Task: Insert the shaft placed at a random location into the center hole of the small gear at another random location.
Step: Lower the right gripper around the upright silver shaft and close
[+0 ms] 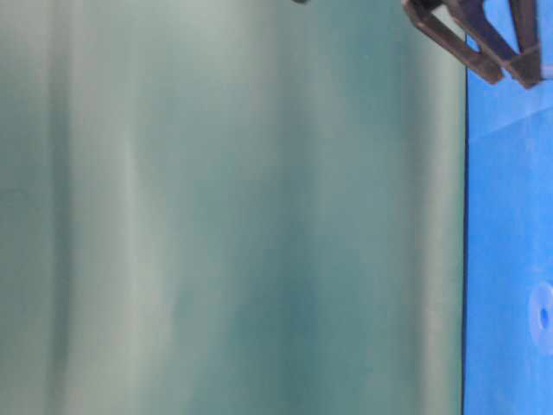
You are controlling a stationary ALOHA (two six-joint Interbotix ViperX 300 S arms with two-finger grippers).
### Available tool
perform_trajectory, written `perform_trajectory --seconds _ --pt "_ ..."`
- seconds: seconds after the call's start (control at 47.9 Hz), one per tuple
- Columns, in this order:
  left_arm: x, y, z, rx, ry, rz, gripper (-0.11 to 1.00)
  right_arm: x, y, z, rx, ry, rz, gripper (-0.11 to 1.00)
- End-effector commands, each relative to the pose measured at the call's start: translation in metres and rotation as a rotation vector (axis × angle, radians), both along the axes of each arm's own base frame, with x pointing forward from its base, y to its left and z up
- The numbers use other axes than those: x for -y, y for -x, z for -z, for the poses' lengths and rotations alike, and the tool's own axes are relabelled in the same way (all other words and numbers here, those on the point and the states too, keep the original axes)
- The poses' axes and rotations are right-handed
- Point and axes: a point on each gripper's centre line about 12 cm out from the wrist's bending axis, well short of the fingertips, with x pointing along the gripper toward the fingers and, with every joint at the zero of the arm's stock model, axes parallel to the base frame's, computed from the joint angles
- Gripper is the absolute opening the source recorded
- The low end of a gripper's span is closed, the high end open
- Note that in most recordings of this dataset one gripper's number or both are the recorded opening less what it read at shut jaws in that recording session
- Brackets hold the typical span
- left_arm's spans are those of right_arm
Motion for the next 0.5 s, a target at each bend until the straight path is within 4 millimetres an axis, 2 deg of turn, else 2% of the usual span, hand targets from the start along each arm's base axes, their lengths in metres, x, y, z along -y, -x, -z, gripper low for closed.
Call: perform_trajectory --seconds 0.0,0.167,0.23,0.292,0.417,0.48 --pt "-0.0003 -0.0010 -0.0036 0.009 0.002 -0.001 0.00 0.0019 -0.0063 -0.0053 0.025 0.006 0.004 0.76" --pt "-0.0003 -0.0009 -0.0022 0.002 0.002 -0.001 0.00 0.0013 -0.0033 -0.0039 0.015 0.003 0.004 0.75" --pt "-0.0003 -0.0010 -0.0018 -0.002 0.003 -0.002 0.00 0.0012 -0.0023 -0.0044 0.015 0.002 0.005 0.69" --pt "-0.0003 -0.0010 -0.0017 -0.003 0.002 -0.001 0.00 0.0010 -0.0008 -0.0036 0.011 0.000 0.006 0.57" --pt "-0.0003 -0.0010 -0.0015 -0.005 0.000 -0.002 0.00 0.0009 -0.0003 -0.0032 0.009 0.000 0.006 0.21" --pt "-0.0003 -0.0010 -0.0015 -0.005 0.003 -0.002 0.00 0.0009 -0.0003 -0.0032 0.009 0.001 0.006 0.08"
